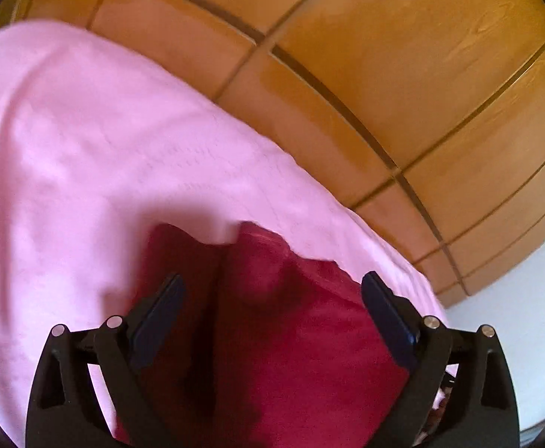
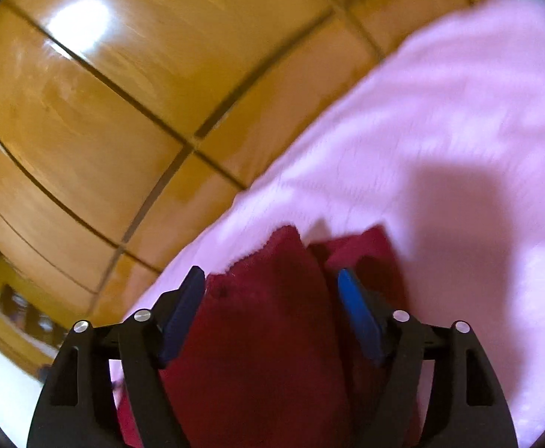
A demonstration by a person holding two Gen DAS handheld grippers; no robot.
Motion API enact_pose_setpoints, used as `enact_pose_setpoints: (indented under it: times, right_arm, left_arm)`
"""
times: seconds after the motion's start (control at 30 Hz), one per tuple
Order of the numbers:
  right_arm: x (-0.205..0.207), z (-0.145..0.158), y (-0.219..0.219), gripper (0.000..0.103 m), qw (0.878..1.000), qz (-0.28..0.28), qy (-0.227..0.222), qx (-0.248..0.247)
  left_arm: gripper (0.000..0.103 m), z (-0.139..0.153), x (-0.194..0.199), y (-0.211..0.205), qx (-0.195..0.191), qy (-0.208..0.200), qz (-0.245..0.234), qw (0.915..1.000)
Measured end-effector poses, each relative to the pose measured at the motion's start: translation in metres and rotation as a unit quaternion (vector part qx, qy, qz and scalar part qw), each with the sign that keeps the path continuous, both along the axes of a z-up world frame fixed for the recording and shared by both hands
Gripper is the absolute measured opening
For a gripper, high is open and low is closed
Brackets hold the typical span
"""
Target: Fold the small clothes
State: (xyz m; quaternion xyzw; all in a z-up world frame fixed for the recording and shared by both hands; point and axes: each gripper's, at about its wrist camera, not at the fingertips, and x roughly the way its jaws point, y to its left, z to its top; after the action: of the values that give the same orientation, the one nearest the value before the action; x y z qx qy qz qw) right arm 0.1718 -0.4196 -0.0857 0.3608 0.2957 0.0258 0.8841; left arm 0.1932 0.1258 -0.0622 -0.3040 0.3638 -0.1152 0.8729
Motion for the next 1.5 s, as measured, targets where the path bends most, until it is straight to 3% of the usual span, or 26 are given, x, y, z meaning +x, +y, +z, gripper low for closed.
enact_pose_setpoints:
  times: [0.13, 0.2, 0.27, 0.33, 0.37, 0.43, 0.5, 0.57, 0.73, 0.83, 0.97, 1.03, 1.17, 1.27, 1.37, 1.5]
  right_arm:
    - [-0.006, 0.019, 0.017, 0.073, 0.997, 0.016, -0.013, -0.072]
    - [-0.001, 0.024, 0.030, 0.065, 0.994, 0.040, -0.003, -0.106]
    - [0.010, 0.026, 0.054, 0.054, 0.982, 0.082, 0.017, -0.167]
    - [0.024, 0.024, 0.086, 0.044, 0.960, 0.134, 0.039, -0.244]
    - [0.029, 0.020, 0.093, 0.037, 0.954, 0.147, 0.048, -0.257]
    - [0.044, 0.006, 0.105, 0.035, 0.943, 0.160, 0.089, -0.277]
    - [0.055, -0.003, 0.107, 0.033, 0.941, 0.161, 0.102, -0.278]
    - [0.067, -0.012, 0.104, 0.033, 0.942, 0.152, 0.109, -0.280]
    - [0.081, -0.032, 0.092, 0.031, 0.950, 0.110, 0.119, -0.268]
    - [0.076, -0.032, 0.100, 0.032, 0.944, 0.105, 0.110, -0.294]
    - [0.076, -0.031, 0.098, 0.032, 0.945, 0.103, 0.106, -0.292]
    - [0.076, -0.031, 0.099, 0.032, 0.945, 0.103, 0.104, -0.293]
    - [0.075, -0.031, 0.099, 0.032, 0.945, 0.101, 0.100, -0.296]
    - [0.073, -0.031, 0.099, 0.032, 0.945, 0.099, 0.095, -0.296]
    - [0.067, -0.028, 0.106, 0.032, 0.940, 0.097, 0.079, -0.317]
    - [0.064, -0.024, 0.110, 0.033, 0.940, 0.109, 0.061, -0.317]
  left_arm:
    - [0.094, 0.014, -0.017, -0.020, 0.062, -0.029, -0.012, 0.9976]
    - [0.094, 0.020, -0.020, -0.045, 0.095, -0.038, -0.044, 0.9937]
    - [0.095, 0.022, -0.021, -0.075, 0.142, -0.050, -0.083, 0.9851]
    - [0.095, 0.021, -0.016, -0.102, 0.199, -0.054, -0.109, 0.9724]
    - [0.095, 0.019, -0.014, -0.110, 0.216, -0.055, -0.115, 0.9681]
    - [0.095, 0.008, -0.013, -0.123, 0.254, -0.056, -0.122, 0.9578]
    - [0.095, -0.013, -0.012, -0.124, 0.284, -0.031, -0.117, 0.9513]
    - [0.095, -0.030, -0.015, -0.118, 0.279, -0.012, -0.108, 0.9542]
    - [0.095, -0.030, -0.020, -0.107, 0.267, -0.007, -0.082, 0.9601]
    - [0.094, -0.022, -0.019, -0.114, 0.281, 0.012, -0.087, 0.9556]
    - [0.094, 0.004, -0.012, -0.127, 0.224, 0.005, -0.116, 0.9677]
    - [0.095, 0.014, -0.003, -0.133, 0.225, -0.007, -0.114, 0.9676]
    - [0.095, 0.013, 0.030, -0.143, 0.255, -0.005, -0.096, 0.9621]
    - [0.095, -0.013, 0.053, -0.133, 0.292, 0.024, -0.056, 0.9546]
    - [0.096, -0.029, 0.053, -0.121, 0.267, 0.031, -0.054, 0.9618]
    - [0.096, -0.029, 0.038, -0.122, 0.336, 0.023, -0.062, 0.9396]
